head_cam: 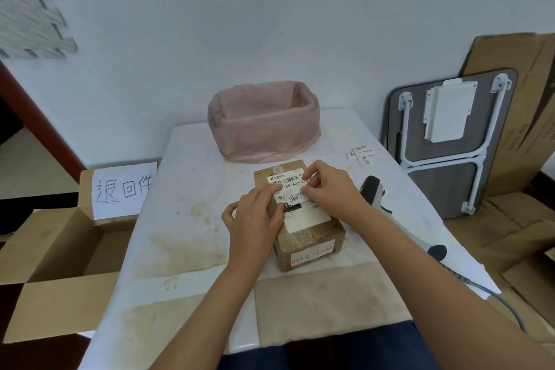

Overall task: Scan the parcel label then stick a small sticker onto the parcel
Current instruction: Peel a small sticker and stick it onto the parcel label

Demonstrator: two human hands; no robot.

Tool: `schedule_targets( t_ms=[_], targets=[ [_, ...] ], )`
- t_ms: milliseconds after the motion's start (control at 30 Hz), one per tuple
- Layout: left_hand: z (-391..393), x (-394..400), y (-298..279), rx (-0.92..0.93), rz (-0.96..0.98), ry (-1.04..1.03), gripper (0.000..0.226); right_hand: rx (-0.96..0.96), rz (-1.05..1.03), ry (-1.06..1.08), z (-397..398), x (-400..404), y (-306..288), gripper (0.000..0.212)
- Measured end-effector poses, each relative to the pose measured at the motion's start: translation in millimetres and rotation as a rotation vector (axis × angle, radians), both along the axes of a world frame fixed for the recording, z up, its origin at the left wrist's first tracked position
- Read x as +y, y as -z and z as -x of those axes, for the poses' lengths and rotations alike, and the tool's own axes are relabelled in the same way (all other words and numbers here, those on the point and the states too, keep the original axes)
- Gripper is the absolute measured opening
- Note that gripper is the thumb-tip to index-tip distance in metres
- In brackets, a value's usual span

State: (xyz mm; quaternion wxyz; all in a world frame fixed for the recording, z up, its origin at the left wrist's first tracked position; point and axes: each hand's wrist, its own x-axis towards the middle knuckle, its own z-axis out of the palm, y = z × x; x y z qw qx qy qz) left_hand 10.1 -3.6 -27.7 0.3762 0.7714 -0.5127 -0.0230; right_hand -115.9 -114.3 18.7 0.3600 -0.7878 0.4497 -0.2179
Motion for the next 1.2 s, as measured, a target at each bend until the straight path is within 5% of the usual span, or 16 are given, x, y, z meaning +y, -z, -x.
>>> schedule_targets(
  t_ms=[633, 1200],
  targets=[
    [2, -1, 2, -0.203, 0.019, 0.003, 0.022, 0.088, 0.275, 0.008, -3, 13, 15, 0.016],
    [-4, 4, -4, -0.301, 0.010, 0.081, 0.026, 0.049, 0.264, 0.042, -3, 16, 19, 0.015]
  ],
)
